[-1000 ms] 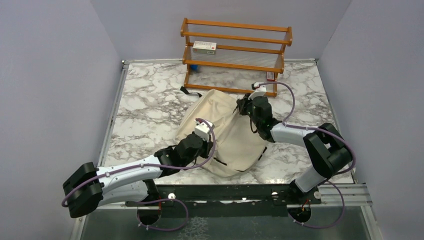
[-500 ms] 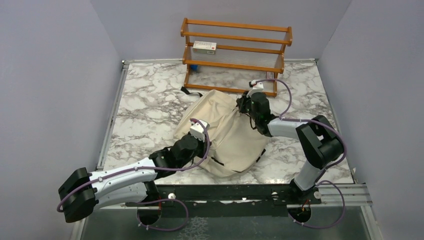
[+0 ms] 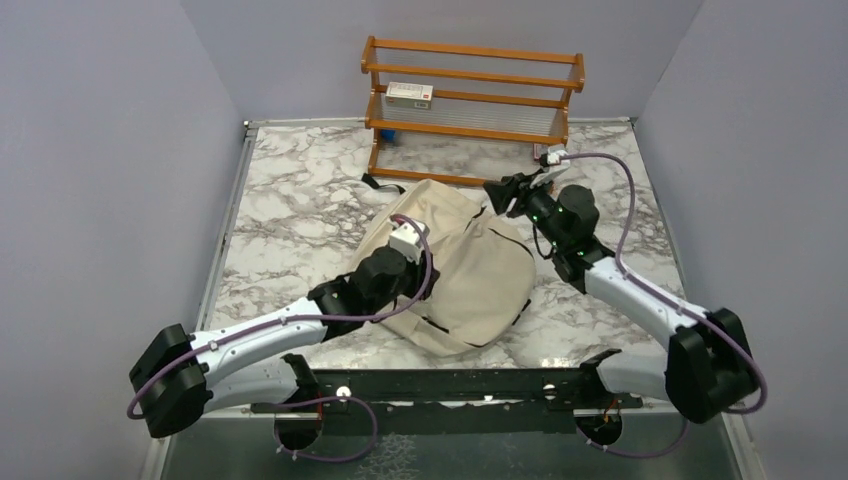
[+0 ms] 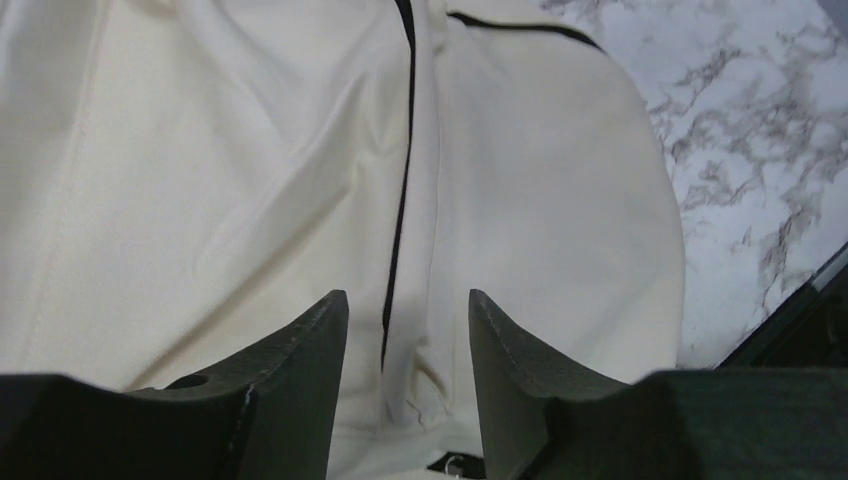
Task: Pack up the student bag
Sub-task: Reset both arms
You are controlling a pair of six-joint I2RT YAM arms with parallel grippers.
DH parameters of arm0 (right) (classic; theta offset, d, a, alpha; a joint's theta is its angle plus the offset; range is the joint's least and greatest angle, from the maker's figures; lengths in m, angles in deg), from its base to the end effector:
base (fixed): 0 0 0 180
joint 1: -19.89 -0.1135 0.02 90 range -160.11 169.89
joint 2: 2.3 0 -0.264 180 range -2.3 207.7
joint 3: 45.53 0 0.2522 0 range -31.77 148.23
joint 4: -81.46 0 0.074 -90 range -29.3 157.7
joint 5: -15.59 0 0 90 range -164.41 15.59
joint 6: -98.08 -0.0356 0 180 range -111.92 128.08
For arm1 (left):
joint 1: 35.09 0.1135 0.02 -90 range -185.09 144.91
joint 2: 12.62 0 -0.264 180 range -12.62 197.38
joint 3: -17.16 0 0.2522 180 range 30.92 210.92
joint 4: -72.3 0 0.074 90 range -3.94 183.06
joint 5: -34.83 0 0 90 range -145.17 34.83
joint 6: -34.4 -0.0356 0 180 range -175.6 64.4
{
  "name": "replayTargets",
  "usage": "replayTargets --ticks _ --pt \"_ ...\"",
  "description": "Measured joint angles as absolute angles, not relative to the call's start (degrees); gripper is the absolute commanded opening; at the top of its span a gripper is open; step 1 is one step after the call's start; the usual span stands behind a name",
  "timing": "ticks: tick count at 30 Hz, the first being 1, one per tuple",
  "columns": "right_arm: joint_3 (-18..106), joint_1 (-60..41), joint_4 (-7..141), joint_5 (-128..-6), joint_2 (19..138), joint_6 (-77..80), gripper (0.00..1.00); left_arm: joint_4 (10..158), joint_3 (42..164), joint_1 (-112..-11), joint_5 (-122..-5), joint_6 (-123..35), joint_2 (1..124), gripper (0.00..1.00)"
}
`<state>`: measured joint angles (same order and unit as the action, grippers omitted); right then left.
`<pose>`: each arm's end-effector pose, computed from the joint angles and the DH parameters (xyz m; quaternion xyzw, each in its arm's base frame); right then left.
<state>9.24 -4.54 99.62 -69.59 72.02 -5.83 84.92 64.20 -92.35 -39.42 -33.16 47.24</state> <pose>0.2680 0.1250 0.2806 -0.0948 0.7093 0.2576 0.6493 0.1331 -0.1892 0.2393 0.1808 0.8210 -0.2501 0.4804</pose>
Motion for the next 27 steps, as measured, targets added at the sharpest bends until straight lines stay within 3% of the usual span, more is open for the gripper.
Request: replayTargets --ticks 9,13,18,27 --pt "5.22 -4.78 84.78 -72.52 53.80 -5.16 0.74 81.66 70.03 -74.18 -51.84 -33.84 50.25 0.59" --pt "2.60 -3.75 79.49 -78.14 47.63 -5.66 0.99 81.72 71.89 -61.46 -58.94 -33.36 50.25 0.61" --pt "0.46 -2.07 73.28 -81.37 41.18 -7.36 1.00 84.59 72.68 -54.05 -59.60 -33.91 48.37 0.85" --pt "0.41 -2.00 64.38 -84.22 32.14 -7.80 1.00 91.71 72.48 -53.68 -48.49 -36.44 40.88 0.99"
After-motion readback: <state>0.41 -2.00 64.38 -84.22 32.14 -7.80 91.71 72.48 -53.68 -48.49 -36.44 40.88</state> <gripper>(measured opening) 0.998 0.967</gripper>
